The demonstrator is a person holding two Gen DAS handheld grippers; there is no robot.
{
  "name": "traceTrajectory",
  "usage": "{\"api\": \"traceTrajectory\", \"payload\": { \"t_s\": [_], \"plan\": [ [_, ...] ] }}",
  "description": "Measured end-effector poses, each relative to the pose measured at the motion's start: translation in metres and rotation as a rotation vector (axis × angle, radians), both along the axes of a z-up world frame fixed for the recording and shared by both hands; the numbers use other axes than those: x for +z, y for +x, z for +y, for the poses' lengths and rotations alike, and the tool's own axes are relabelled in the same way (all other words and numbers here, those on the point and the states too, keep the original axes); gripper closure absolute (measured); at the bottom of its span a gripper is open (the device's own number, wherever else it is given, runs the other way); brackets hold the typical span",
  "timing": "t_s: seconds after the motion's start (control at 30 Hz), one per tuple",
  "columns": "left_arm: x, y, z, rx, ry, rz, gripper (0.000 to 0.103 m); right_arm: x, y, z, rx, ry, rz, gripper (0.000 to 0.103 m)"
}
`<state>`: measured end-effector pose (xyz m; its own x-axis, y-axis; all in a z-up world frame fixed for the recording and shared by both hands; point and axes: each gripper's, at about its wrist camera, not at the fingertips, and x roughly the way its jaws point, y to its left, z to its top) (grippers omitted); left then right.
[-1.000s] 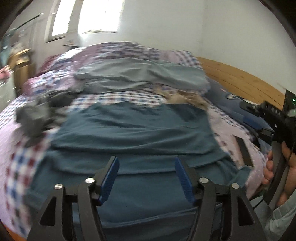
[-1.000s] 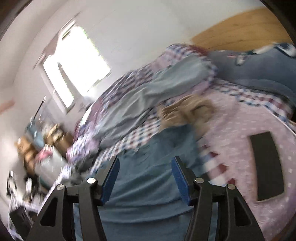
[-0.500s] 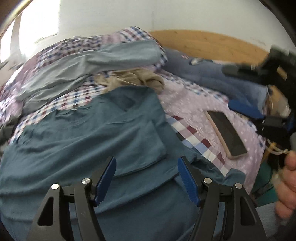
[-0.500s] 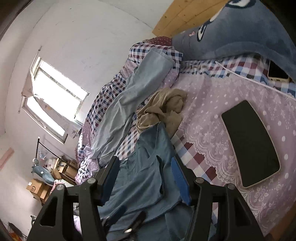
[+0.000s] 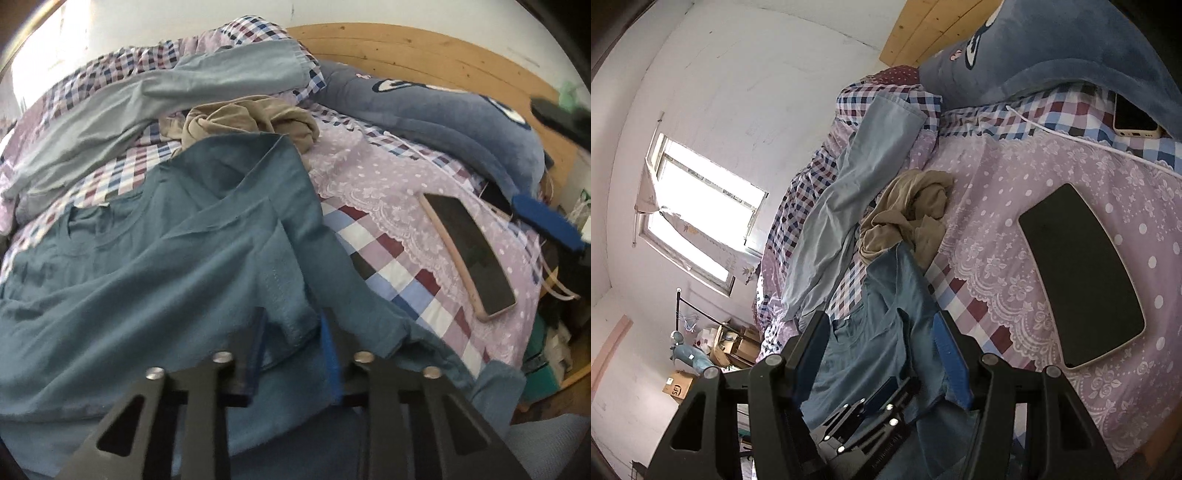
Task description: Fold clothes
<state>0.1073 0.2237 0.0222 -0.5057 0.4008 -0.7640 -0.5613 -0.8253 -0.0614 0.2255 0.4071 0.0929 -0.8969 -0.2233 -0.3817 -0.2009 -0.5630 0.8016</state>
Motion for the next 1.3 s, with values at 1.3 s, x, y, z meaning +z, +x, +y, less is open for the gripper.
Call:
{"api": "traceTrajectory", "payload": {
  "t_s": [1.3],
  "plan": [
    [0.198,-0.048,-0.658,1.082,0.466,0.29,0.097,-0.011,-0.032,-0.044,0.141,0.157,-0.129,0.04]
  ]
}}
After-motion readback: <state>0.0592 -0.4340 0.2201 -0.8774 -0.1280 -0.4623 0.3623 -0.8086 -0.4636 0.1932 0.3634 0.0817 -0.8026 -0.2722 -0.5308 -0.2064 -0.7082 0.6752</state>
